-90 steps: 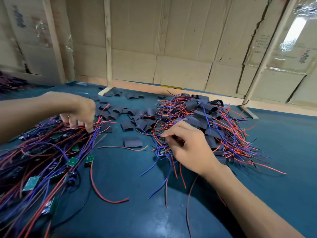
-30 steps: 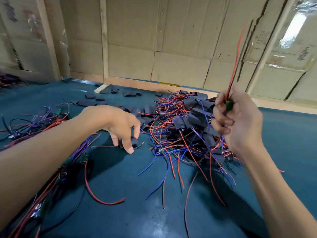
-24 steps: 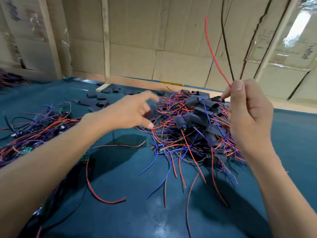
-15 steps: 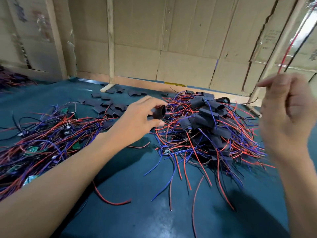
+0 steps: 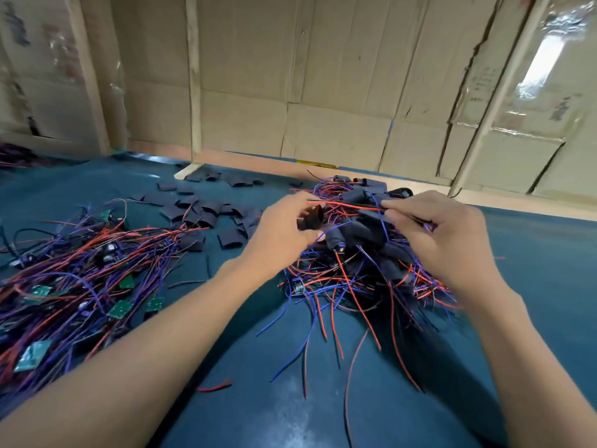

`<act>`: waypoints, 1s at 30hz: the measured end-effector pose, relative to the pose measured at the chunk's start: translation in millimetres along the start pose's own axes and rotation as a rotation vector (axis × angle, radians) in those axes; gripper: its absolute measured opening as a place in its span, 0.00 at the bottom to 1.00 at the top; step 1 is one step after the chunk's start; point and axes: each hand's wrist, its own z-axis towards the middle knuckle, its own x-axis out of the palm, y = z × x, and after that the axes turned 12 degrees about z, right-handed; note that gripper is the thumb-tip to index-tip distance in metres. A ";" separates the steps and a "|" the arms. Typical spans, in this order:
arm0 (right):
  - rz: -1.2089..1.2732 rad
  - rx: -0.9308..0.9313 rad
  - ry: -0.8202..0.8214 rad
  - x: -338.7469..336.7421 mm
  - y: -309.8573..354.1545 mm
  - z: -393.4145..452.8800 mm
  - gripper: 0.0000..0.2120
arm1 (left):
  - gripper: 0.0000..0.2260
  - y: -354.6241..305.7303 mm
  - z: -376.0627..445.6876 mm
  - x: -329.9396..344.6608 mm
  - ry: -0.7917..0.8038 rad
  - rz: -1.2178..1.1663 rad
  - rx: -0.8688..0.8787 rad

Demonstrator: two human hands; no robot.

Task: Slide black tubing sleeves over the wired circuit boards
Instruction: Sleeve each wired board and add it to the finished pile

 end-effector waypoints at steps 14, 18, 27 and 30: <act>0.101 -0.058 0.003 10.4 -6.4 -3.9 0.08 | 0.21 20.0 -27.2 4.0 -0.140 -0.078 0.097; 0.064 -0.089 -0.051 12.4 -9.3 -4.1 0.08 | 0.21 17.5 -29.3 1.8 -0.119 -0.093 0.090; 0.066 -0.075 -0.078 9.9 -12.3 -3.5 0.09 | 0.22 13.8 -30.2 2.1 -0.115 -0.145 0.086; 0.072 -0.076 -0.080 9.3 -12.6 -4.0 0.10 | 0.22 13.0 -29.8 1.6 -0.116 -0.132 0.088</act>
